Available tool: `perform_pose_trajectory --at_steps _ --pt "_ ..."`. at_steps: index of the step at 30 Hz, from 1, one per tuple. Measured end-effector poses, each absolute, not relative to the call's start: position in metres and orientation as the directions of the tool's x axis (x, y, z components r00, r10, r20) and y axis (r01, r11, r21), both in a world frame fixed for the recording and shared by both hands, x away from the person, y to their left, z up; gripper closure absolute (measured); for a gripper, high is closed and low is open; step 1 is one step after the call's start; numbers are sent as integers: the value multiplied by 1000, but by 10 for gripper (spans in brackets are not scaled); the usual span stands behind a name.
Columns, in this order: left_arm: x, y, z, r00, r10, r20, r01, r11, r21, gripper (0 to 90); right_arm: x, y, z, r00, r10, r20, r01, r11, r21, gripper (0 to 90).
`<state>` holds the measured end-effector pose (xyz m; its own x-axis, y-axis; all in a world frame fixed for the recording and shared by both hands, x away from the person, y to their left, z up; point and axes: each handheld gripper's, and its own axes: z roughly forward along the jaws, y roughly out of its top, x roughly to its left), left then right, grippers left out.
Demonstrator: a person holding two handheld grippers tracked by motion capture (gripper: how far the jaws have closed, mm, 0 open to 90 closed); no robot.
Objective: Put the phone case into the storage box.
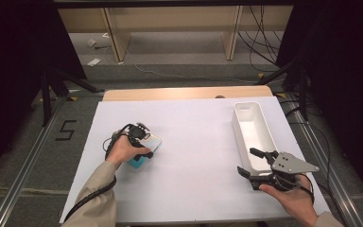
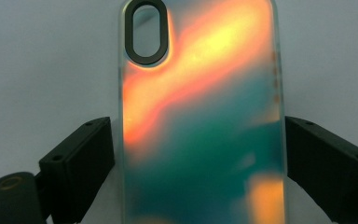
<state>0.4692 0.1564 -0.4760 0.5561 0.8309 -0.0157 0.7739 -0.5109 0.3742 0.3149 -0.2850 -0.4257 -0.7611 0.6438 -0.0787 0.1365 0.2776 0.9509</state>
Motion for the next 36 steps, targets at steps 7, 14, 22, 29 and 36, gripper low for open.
perform_pose_trajectory --at_steps 7,14,22,29,36 --pt "470 155 -474 570 821 -14 768 -527 365 140 315 -285 -426 -762 643 -77 139 279 950 242" --pt "469 155 -474 556 831 -22 779 -511 362 163 315 -285 -426 -763 642 -75 141 279 950 240" --pt "469 155 -474 549 836 -26 783 -503 366 168 315 -285 -425 -763 642 -78 138 280 950 240" --pt "467 157 -474 550 835 -29 779 -500 378 171 314 -285 -425 -763 642 -76 137 275 951 240" --pt "465 159 -474 551 834 -35 770 -491 407 171 314 -285 -425 -761 644 -76 136 273 952 239"
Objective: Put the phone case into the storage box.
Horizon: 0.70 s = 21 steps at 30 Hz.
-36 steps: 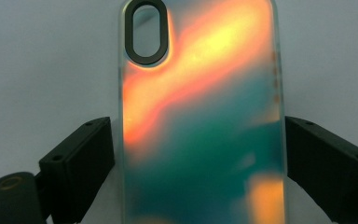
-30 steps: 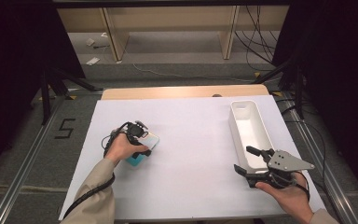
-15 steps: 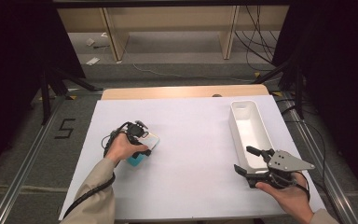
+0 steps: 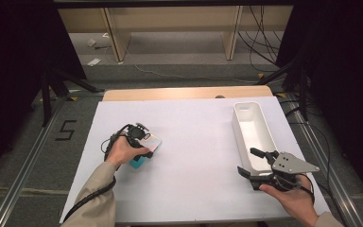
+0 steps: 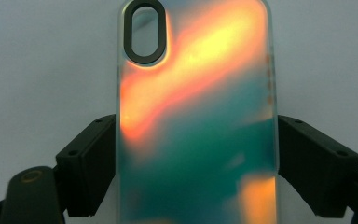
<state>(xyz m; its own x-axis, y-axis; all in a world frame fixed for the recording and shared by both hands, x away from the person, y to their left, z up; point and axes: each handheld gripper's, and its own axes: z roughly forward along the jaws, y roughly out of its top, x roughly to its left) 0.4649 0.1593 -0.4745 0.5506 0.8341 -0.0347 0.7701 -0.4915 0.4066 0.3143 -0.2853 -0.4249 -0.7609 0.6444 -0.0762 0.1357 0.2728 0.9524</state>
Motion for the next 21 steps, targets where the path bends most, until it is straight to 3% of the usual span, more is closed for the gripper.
perform_pose_trajectory --at_steps 15,21 --pt "460 159 -455 536 842 -68 712 -406 573 170 314 -286 -425 -759 647 -74 137 269 953 237" --pt "456 157 -446 552 825 -120 674 -356 647 170 314 -286 -424 -757 649 -76 137 271 953 237"
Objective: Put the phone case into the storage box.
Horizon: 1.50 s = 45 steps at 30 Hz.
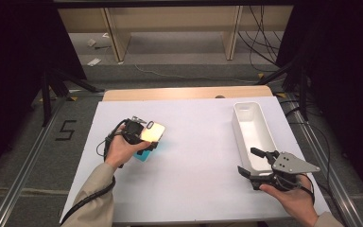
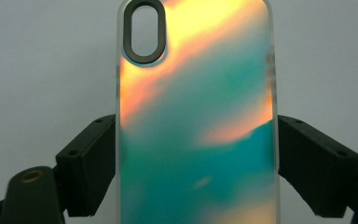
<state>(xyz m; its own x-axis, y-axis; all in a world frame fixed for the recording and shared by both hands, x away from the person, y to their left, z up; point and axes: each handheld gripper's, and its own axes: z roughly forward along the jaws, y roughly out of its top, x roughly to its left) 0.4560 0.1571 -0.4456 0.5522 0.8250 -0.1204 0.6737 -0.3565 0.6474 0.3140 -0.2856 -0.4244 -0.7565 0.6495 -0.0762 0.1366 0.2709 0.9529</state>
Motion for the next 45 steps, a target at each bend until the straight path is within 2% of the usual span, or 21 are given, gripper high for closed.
perform_pose_trajectory --at_steps 20,45 --pt "433 148 -419 586 799 -135 541 -262 799 170 314 -285 -424 -748 659 -81 135 271 953 218" --pt "397 132 -412 652 752 -98 454 -284 844 171 319 -277 -418 -727 685 -45 150 222 963 189"
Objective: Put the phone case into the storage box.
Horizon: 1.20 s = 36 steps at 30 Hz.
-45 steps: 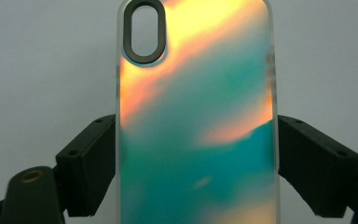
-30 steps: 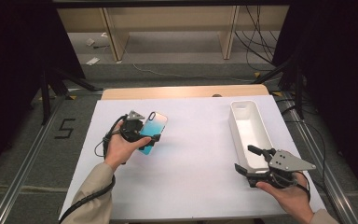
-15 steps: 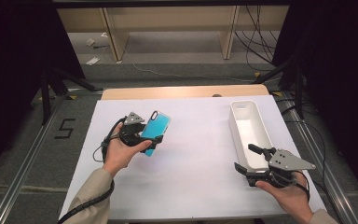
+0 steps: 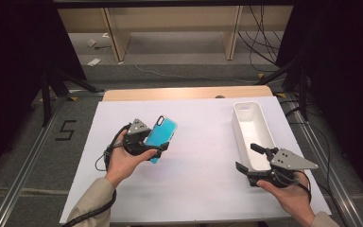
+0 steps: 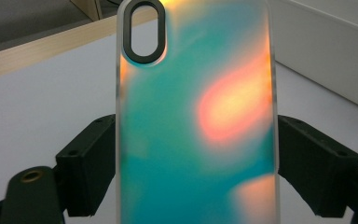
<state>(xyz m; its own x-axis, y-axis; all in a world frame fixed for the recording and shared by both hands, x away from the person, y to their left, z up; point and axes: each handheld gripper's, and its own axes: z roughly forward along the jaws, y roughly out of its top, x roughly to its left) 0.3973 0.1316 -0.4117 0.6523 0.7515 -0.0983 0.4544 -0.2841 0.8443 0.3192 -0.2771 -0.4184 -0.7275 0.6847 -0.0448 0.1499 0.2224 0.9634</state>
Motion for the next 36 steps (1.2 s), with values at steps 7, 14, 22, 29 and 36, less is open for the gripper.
perform_pose_trajectory --at_steps 7,14,22,29,36 --pt "390 126 -413 665 742 -86 442 -298 846 170 325 -270 -417 -727 685 -44 154 225 962 192" --pt "385 123 -415 674 735 -77 433 -309 847 171 328 -263 -413 -721 691 -41 163 227 960 190" --pt "381 117 -415 689 721 -69 419 -319 850 170 331 -254 -405 -710 704 -31 164 207 964 196" --pt "377 111 -415 700 711 -64 410 -327 851 171 337 -235 -402 -727 686 -26 164 210 964 194" --pt "372 103 -417 722 690 -58 401 -348 848 171 348 -218 -397 -734 679 -23 157 202 967 193"
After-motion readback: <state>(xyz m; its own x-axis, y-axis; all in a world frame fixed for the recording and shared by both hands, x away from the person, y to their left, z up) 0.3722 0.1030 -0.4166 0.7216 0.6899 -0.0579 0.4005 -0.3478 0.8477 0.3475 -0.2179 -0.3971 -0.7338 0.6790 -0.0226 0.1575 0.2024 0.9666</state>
